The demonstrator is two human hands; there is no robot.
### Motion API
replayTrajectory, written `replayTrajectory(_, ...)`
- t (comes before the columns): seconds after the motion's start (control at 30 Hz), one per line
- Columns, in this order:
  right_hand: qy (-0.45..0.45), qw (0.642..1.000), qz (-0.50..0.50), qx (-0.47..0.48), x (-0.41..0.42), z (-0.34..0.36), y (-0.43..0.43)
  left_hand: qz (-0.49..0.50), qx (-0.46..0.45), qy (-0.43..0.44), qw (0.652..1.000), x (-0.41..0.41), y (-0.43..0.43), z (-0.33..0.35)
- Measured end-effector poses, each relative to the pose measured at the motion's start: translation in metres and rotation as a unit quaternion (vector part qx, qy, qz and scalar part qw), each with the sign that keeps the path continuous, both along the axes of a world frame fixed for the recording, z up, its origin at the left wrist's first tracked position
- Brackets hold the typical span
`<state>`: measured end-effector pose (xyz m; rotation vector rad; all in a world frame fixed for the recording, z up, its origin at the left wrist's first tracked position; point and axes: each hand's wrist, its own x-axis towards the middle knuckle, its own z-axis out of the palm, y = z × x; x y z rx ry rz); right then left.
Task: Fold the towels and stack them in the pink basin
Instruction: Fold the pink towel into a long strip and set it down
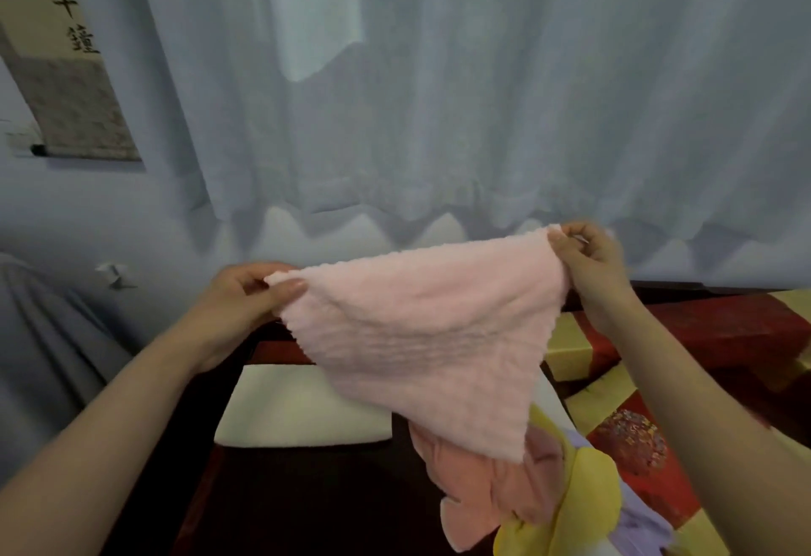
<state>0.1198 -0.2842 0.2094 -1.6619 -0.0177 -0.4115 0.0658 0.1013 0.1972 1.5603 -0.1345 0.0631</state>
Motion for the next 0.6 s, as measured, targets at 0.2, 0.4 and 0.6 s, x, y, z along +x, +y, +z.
replayTrajectory(0.2, 0.009, 1.000, -0.020, -0.019, 0.012, -0.005, 0.021, 0.150, 0.166, -0.096, 0.970, 0.026, 0.012, 0.005)
replayTrajectory(0.4, -0.011, 0.998, -0.054, -0.004, 0.015, -0.003, 0.036, 0.031, 0.246, -0.124, 0.961, 0.033, 0.030, 0.037)
replayTrajectory(0.6, 0.016, 0.995, -0.094, -0.009, 0.023, -0.007, 0.045, 0.052, 0.305, -0.141, 0.940, 0.038, 0.049, 0.040)
